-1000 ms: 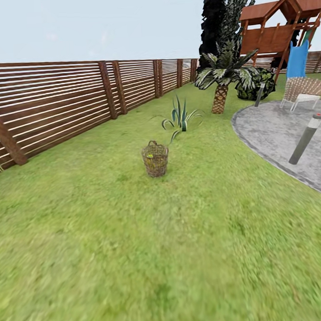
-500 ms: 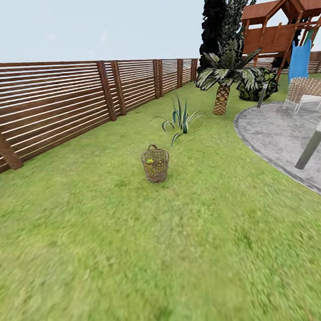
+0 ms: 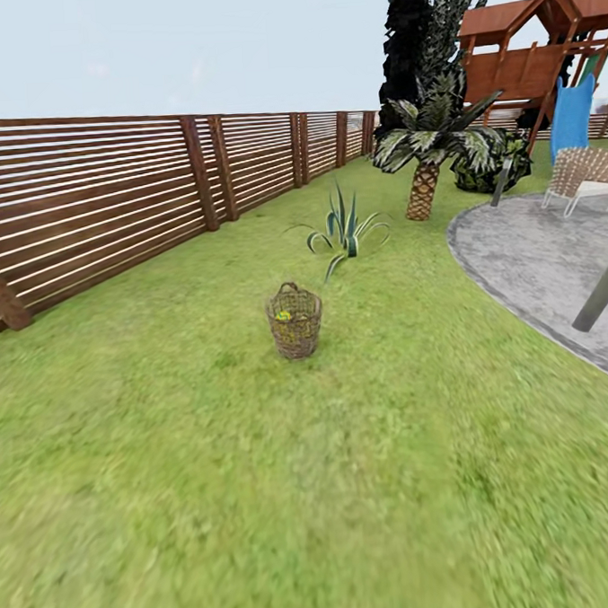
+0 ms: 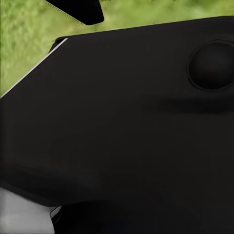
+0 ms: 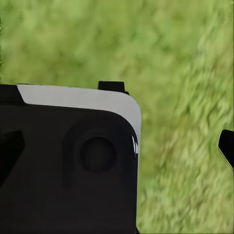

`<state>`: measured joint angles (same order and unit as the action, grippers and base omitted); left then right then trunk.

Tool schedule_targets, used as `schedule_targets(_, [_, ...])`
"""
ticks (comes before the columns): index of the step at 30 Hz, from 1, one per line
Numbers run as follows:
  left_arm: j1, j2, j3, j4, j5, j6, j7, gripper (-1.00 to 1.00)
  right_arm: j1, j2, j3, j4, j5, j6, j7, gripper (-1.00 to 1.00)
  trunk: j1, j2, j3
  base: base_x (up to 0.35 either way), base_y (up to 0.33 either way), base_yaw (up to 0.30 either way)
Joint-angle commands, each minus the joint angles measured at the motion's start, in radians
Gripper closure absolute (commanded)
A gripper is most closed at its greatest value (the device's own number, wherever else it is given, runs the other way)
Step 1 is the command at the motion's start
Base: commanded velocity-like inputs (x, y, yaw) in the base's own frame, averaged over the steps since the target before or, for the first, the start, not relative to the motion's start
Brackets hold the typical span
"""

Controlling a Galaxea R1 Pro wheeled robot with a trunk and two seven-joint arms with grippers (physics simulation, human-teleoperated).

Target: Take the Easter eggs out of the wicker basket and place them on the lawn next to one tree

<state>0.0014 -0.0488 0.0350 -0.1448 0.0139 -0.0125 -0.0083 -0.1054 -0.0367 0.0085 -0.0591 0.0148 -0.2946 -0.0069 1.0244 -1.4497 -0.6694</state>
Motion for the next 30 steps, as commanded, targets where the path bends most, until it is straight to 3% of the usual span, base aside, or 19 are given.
schedule_targets(1, [0.000,0.000,0.003,-0.001,0.001,-0.001,-0.001,-1.00,0.000,0.000,0.001,0.001,0.001,-0.003,-0.001,-1.00,0.001,0.000,-0.001,0.337,0.000,0.000])
schedule_targets(30, [0.000,0.000,0.003,0.000,0.001,-0.001,-0.001,-1.00,0.000,0.000,0.001,0.001,0.005,-0.003,0.001,-1.00,0.001,0.000,-0.001,0.337,0.000,0.000])
